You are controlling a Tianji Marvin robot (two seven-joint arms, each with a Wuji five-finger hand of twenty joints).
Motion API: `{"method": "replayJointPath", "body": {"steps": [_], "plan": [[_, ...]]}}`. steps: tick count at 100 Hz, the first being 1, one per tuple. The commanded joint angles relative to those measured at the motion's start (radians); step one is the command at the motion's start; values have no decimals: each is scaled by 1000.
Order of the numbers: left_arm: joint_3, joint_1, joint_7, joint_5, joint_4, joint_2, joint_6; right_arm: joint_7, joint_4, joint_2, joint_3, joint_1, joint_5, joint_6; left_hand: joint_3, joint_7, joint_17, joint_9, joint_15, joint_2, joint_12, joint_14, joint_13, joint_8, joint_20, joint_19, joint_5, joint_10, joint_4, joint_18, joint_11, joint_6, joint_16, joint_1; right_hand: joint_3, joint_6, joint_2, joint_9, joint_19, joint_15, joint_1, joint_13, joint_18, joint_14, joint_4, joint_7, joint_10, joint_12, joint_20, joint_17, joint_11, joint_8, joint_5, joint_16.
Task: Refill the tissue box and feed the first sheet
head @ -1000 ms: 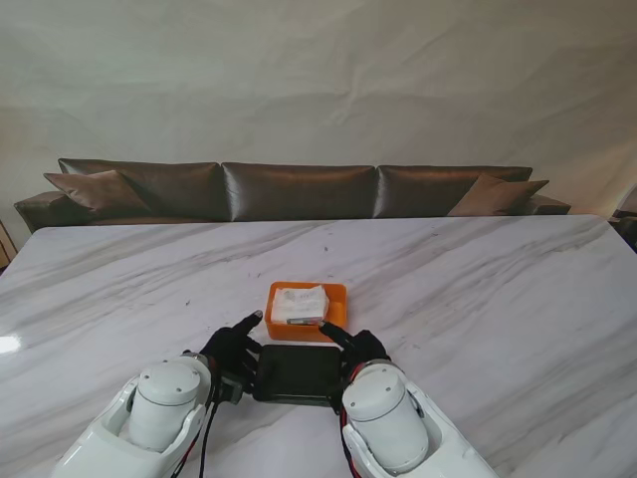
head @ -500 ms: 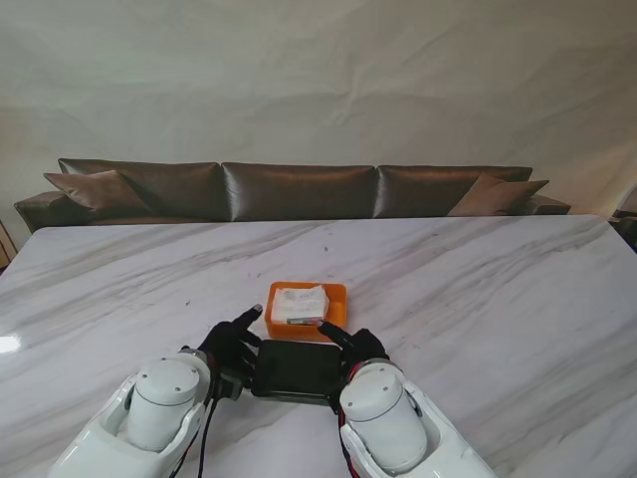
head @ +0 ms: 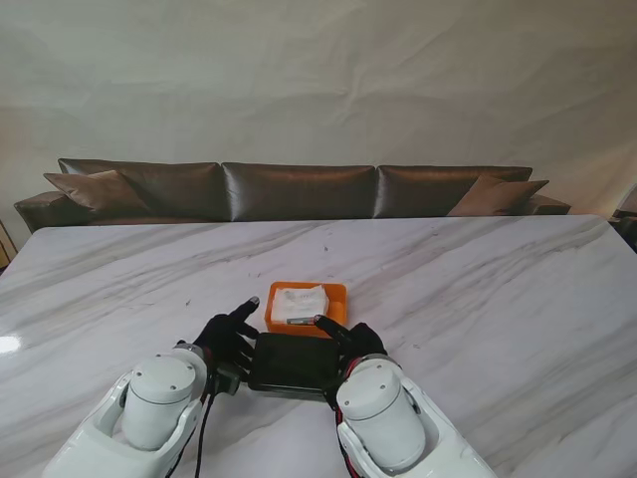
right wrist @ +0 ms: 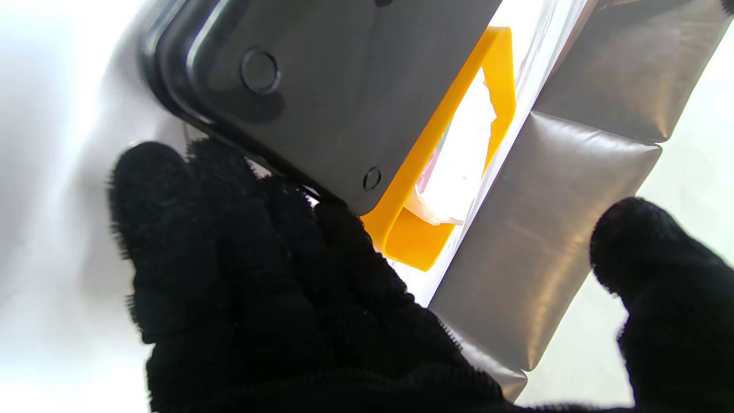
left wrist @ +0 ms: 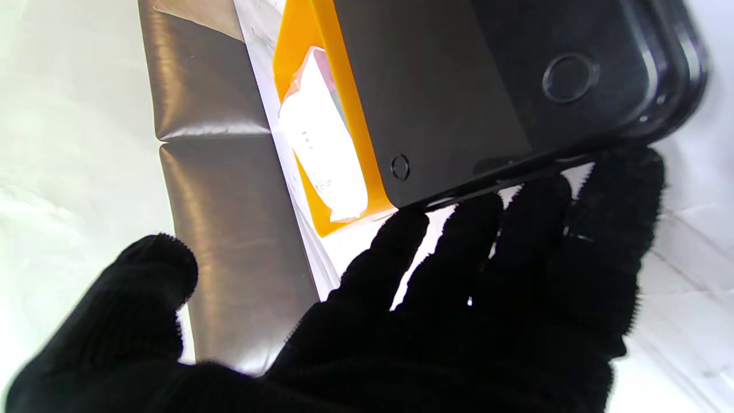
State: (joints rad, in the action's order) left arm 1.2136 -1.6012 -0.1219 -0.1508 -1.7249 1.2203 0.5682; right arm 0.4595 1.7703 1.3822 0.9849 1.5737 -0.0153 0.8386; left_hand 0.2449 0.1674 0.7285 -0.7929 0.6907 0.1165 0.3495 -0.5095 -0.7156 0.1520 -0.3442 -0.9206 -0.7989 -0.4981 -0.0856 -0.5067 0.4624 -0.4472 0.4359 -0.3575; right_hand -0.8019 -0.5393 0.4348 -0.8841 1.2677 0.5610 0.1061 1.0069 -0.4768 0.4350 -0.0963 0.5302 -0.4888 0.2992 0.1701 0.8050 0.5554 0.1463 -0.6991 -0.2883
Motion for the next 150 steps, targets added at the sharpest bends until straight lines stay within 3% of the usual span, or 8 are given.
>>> {"method": "replayJointPath", "body": {"steps": [1,61,150], "plan": [[-14,-3,28,-9,-36,16,-4,-28,28,22,-17,4,-8,-3,5,62,27,-3,7,-20,2,-26,24,20,-13,-332,-41,99,-24,113,12,83,0,17,25,100,-14,-27,30,9,3,16,90,-27,-23,61,39,0,-11,24,14,19,-38,7],[-29,46,15,-12,-30,25,18,-41,30,17,-5,-24,-9,-1,7,62,27,-6,6,-19,1,-28,23,20,-13,-332,-42,98,-23,109,11,82,-1,16,26,100,-15,-30,32,10,3,19,89,-27,-23,61,39,0,-10,26,15,19,-40,7],[-111,261,-27,-40,139,68,26,-96,-99,5,39,-180,-67,-22,9,63,24,-5,5,-18,0,-30,24,20,-13,-330,-43,96,-23,104,8,81,-1,16,27,99,-17,-30,32,11,6,17,90,-26,-23,60,38,0,-10,26,14,18,-40,7]]}}
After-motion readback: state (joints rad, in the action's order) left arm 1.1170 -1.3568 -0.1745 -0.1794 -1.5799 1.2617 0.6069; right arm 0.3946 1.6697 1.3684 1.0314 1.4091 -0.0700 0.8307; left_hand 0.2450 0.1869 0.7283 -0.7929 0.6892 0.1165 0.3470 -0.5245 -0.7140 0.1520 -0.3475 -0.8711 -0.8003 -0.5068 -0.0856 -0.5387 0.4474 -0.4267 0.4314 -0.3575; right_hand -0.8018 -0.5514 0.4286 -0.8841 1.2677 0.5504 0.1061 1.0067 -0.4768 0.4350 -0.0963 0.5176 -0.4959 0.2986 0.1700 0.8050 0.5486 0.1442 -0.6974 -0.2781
